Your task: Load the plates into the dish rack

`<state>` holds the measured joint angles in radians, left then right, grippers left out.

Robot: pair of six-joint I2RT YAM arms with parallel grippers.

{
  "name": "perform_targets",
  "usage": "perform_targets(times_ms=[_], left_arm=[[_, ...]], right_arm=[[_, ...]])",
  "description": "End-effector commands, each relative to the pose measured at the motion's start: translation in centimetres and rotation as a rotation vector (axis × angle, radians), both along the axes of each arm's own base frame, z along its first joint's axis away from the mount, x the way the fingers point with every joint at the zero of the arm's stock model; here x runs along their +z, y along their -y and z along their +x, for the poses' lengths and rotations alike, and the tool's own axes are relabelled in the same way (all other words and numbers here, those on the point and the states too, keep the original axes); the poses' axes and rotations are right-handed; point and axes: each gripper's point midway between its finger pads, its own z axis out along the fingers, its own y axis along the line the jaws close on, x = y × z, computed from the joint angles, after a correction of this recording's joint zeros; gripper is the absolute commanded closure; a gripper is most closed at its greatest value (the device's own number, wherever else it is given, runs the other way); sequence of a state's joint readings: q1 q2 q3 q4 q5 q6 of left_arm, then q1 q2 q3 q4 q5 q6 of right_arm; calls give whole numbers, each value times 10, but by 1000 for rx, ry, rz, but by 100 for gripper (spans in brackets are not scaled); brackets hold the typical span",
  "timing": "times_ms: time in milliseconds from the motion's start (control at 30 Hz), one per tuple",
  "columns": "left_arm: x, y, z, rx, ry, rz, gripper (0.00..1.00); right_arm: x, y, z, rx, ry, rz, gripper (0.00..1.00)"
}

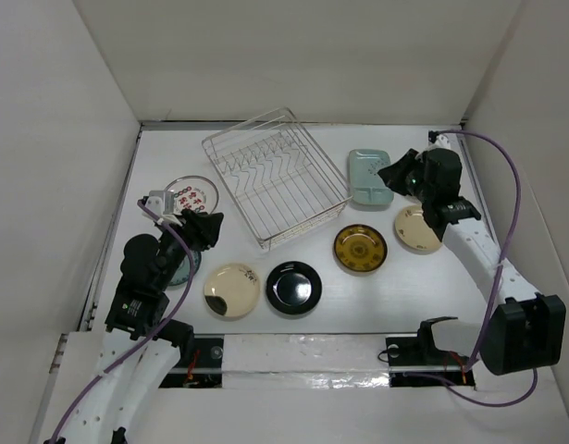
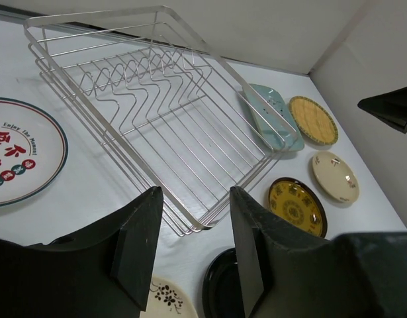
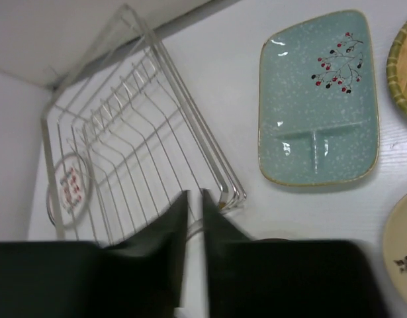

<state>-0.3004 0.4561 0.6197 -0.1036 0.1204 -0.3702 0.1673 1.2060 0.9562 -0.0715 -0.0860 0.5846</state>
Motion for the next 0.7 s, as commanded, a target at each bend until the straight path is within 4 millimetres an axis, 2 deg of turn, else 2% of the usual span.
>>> perform_targets(times_ms=[0,67,167,200,267,300,333,400,433,467,533,567,633,667], left_arm=[[17,-3,1,12,54,9,58],[17,-3,2,16,56,14,59],[17,-3,1,8,62,20,64],[18,-2,1,5,66,22,69],[18,-2,1,0,73,31,80],[18,-1,1,-6,78,35,95],[17,2,0,-25,81,40,100],[16,5,0,-44,83,51,100],[14,6,0,-55,81,55,100],[14,7,0,-57,79,57,100],[12,7,2,-56,71,61,100],[11,7,2,-53,67,60,100],[10,6,4,-44,63,64,99],[10,6,5,-44,62,65,97]], right_arm=[[23,-4,10,121,65,-2,100],[29,-7,15,166,80,18,100],[15,6,31,112,57,-18,100],[13,12,36,91,52,-33,100],[-4,19,46,62,24,-69,100],[-12,22,48,48,10,-85,100],[-16,26,55,28,20,-99,100],[-29,31,63,5,-2,-119,90],[-32,33,67,0,-8,-131,77],[-51,38,73,-23,-49,-157,70],[-67,33,77,-4,-77,-163,60],[-84,32,81,-2,-108,-162,59],[-100,30,84,5,-131,-154,56],[-110,36,85,-32,-153,-159,55]])
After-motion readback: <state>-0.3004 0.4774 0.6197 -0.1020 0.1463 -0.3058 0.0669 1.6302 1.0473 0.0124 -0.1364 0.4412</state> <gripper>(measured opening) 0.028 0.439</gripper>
